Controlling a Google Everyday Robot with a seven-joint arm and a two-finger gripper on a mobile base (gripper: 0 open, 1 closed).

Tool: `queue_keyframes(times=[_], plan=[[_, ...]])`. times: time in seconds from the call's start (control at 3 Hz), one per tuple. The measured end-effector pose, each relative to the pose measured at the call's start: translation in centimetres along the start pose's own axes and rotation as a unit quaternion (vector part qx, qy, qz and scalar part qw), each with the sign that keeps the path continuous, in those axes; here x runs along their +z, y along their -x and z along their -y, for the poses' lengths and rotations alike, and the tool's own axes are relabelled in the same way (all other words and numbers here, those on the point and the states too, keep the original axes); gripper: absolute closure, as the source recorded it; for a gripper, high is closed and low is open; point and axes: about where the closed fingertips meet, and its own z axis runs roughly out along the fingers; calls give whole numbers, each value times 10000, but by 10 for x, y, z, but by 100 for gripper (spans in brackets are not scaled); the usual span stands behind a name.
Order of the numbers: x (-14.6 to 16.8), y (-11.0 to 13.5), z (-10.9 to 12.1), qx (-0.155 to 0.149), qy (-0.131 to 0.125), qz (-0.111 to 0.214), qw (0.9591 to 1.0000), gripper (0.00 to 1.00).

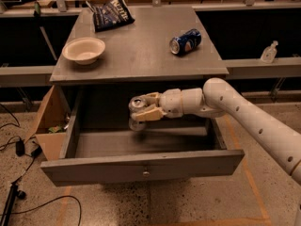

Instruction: Place 7up can into top drawer

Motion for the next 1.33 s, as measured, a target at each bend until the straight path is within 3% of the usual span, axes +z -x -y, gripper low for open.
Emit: queue_keyframes(times=[0.33, 0.67, 1.0, 1.33], plan=[[21, -15, -5, -90, 25, -193, 9998, 100], [32, -31, -11, -100, -85, -423, 9990, 84], [34, -46, -16, -164, -282, -717, 9969, 53], [27, -49, -18, -177, -504, -871, 9948, 30]])
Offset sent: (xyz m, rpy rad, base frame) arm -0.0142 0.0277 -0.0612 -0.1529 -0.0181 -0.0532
